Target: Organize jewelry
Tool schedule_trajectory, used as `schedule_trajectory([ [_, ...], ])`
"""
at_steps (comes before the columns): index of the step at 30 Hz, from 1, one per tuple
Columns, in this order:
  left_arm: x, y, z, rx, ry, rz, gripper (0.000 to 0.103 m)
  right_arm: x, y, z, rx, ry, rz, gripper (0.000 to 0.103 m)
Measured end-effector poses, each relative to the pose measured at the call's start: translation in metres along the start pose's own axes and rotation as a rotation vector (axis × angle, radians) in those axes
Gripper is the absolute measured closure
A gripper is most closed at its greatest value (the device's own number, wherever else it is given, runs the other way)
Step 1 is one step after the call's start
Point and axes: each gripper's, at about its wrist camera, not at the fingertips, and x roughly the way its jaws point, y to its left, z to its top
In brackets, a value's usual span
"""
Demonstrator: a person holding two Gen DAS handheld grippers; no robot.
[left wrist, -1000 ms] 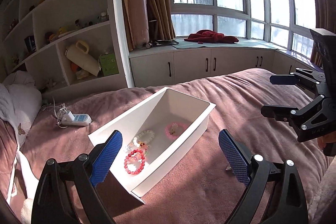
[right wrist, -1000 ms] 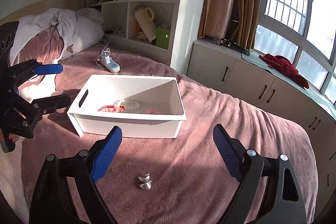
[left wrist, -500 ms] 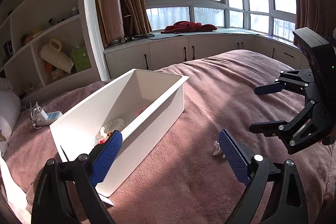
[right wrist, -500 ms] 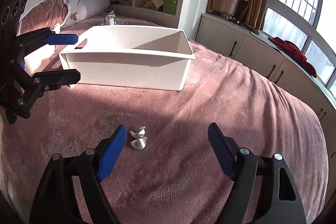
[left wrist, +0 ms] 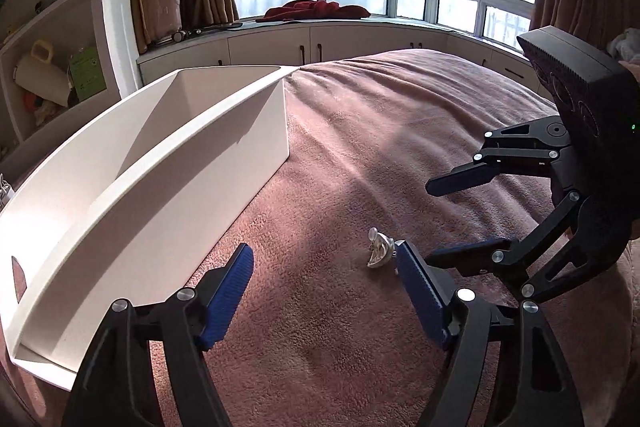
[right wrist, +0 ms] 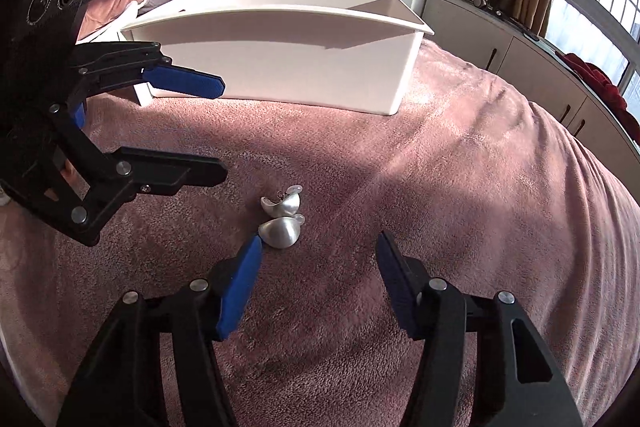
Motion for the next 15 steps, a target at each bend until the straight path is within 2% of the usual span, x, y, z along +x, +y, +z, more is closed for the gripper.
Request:
schedule_trajectory([
  [5, 0.02, -0.002, -0.001, 0.007, 0.043, -0.063, 0.041, 0.012, -0.004, -0.002, 0.006, 0.011, 0.049, 0.047],
  [7, 0.029, -0.005, -0.003, 0.024, 0.068, -0.094, 0.05, 0.016, -0.005, -0.003, 0.002, 0.023, 0.061, 0.048],
  [9, 0.039, -0.009, -0.005, 0.044, 0.102, -0.099, 0.053, 0.019, -0.005, -0.003, -0.002, 0.027, 0.067, 0.05],
  [12, 0.05, -0.011, -0.004, 0.059, 0.126, -0.11, 0.062, 0.022, -0.005, -0.002, -0.003, 0.032, 0.088, 0.064],
  [15, 0.056, -0.004, -0.002, 0.03, 0.132, -0.113, 0.07, 0.024, -0.001, -0.001, -0.022, 0.031, 0.114, 0.078],
])
